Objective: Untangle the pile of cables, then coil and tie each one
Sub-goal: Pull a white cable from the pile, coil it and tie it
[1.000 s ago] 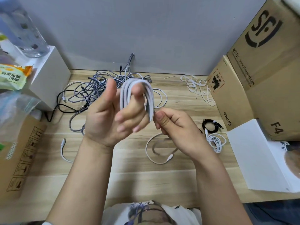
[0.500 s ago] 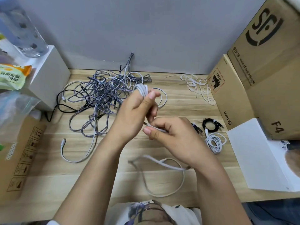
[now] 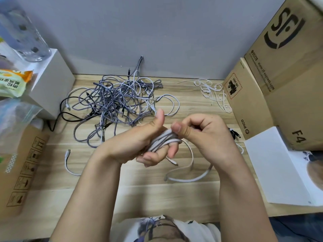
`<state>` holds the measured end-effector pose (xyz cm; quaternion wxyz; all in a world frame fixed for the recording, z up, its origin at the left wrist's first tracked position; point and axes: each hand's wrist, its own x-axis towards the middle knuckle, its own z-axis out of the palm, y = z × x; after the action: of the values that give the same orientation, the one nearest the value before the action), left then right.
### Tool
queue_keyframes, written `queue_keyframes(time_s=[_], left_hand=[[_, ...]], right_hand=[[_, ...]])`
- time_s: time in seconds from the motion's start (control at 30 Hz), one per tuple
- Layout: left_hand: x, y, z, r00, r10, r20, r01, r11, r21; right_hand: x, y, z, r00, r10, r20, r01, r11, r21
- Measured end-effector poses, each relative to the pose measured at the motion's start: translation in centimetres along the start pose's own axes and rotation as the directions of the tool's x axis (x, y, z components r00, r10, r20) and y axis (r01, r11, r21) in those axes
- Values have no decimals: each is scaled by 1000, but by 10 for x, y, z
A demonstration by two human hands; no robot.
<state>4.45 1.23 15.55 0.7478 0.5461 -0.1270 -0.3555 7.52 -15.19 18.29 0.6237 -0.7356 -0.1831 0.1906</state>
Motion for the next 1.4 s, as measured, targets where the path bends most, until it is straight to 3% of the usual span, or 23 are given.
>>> queue_keyframes(time_s=[0.1,0.2,0.3,0.4,0.5,0.6,0.67,0.73,0.8,0.9,1.07,1.13,1.23,1.4], left_hand=[[-4,2,-3,967,140,213,-79,960,-270],[-6,5,-1,875,362,322,-168,851,-498],[-8,16,6,805,564,185,-286,641,-712],[-11,28,4,772,629,-94,-425,400,-812],[-5,32,3,741,558,-374,-621,355,-699],[9,28,9,626,456,-633,-757,550,-352],[16,22,12,518,463,-719,-730,678,-90],[19,16,9,468,494,-732,-629,769,117],[18,11,5,504,484,-715,-465,850,248],[16,4,8,627,422,-655,-188,898,398],[9,3,16,784,301,-543,-28,891,454],[4,2,15,866,216,-451,-39,928,371],[-1,0,14,963,182,-198,-162,980,112],[-5,2,6,932,356,66,-315,887,-337]], right_hand=[[3,-5,0,1000,-2,-20,2,1000,-8],[4,-5,3,999,-31,11,31,999,33],[5,2,5,999,-5,33,5,1000,6],[3,9,8,995,21,97,-8,991,-134],[1,11,14,989,4,148,33,969,-244],[1,8,19,988,-17,151,70,932,-354],[-2,7,19,989,-34,141,88,912,-401],[-5,4,17,989,-56,134,106,911,-398],[-7,0,13,991,-79,104,113,919,-379],[-7,-5,11,989,-133,59,145,915,-376],[-10,-11,7,987,-163,-20,154,963,-221],[-11,-16,5,987,-151,-62,141,980,-143],[-9,-18,4,989,-123,-83,122,992,-20],[-1,-10,2,980,-142,-137,128,986,-107]])
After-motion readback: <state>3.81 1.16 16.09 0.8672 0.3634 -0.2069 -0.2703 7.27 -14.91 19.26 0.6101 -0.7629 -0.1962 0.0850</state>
